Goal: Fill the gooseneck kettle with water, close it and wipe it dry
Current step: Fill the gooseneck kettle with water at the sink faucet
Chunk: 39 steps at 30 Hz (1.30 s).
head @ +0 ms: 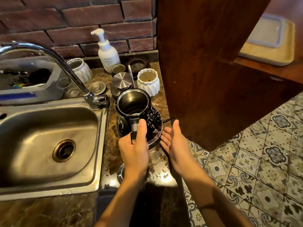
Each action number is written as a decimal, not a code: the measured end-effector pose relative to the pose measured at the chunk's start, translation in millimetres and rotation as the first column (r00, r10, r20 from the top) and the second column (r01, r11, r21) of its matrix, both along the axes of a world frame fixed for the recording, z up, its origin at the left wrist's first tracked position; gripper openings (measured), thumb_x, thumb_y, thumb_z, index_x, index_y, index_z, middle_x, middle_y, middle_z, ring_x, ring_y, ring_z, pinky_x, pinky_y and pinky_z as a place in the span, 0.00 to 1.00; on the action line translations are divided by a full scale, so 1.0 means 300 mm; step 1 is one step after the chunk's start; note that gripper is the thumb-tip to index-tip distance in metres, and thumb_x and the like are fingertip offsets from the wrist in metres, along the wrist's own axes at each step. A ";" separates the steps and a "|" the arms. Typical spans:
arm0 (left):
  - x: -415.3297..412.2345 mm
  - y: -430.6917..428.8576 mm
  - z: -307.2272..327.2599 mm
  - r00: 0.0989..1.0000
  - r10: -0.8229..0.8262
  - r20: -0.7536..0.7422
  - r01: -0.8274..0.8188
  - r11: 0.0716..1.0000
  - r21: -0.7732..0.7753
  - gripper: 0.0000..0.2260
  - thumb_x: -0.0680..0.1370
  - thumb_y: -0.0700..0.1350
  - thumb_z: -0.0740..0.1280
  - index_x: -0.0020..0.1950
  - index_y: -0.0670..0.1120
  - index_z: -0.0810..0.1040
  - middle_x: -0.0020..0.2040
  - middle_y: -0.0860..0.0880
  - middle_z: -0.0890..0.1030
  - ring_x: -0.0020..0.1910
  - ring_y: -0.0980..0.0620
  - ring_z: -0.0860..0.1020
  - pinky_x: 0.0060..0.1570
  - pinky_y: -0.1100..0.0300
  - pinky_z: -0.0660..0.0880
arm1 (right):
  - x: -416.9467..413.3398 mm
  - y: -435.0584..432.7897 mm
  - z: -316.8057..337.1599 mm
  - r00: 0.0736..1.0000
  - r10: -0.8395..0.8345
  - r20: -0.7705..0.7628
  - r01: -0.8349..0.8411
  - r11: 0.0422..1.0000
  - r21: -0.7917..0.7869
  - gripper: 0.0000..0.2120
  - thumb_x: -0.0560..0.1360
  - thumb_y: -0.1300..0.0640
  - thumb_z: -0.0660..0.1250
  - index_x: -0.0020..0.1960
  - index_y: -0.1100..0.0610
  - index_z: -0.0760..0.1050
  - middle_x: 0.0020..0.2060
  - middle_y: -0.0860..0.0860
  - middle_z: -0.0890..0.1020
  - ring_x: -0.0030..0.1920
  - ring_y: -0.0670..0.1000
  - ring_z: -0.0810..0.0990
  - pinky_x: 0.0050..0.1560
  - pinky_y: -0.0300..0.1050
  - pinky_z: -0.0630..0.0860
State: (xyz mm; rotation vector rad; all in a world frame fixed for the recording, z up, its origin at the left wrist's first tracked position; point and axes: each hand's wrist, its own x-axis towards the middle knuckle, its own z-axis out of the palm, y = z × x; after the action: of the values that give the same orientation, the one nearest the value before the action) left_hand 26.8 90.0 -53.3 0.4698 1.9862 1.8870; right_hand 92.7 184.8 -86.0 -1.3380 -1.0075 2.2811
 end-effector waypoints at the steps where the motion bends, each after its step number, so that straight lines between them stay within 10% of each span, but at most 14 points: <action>1: 0.002 0.001 0.001 1.000 0.006 -0.015 -0.006 1.000 -0.008 0.25 0.78 0.62 0.64 0.26 0.49 0.68 0.23 0.52 0.68 0.24 0.48 0.66 0.30 0.53 0.63 | -0.001 -0.002 0.002 1.000 0.000 -0.001 0.000 1.000 -0.011 0.36 0.81 0.34 0.50 0.78 0.60 0.62 0.74 0.57 0.71 0.73 0.53 0.71 0.76 0.49 0.64; 11: 0.007 -0.015 0.030 0.988 -0.013 -0.153 0.010 1.000 -0.017 0.24 0.79 0.58 0.62 0.25 0.50 0.66 0.20 0.53 0.67 0.21 0.57 0.65 0.26 0.64 0.62 | -0.025 -0.002 0.051 0.997 -0.039 -0.060 0.031 0.990 -0.140 0.35 0.80 0.33 0.53 0.71 0.60 0.72 0.68 0.55 0.79 0.66 0.50 0.77 0.72 0.47 0.69; 39: 0.081 -0.233 0.432 0.986 -0.019 -0.168 0.031 0.997 0.067 0.26 0.78 0.61 0.63 0.23 0.50 0.70 0.20 0.51 0.70 0.21 0.52 0.68 0.28 0.55 0.64 | 0.059 -0.203 0.460 0.983 -0.061 -0.173 0.035 0.988 -0.147 0.36 0.81 0.35 0.53 0.74 0.64 0.68 0.71 0.62 0.74 0.71 0.58 0.73 0.73 0.55 0.68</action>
State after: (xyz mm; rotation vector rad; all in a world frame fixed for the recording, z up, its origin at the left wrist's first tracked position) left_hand 51.2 19.9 76.1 0.6906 2.0128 1.9639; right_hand 110.2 123.8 52.2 -1.1718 -0.7579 2.4247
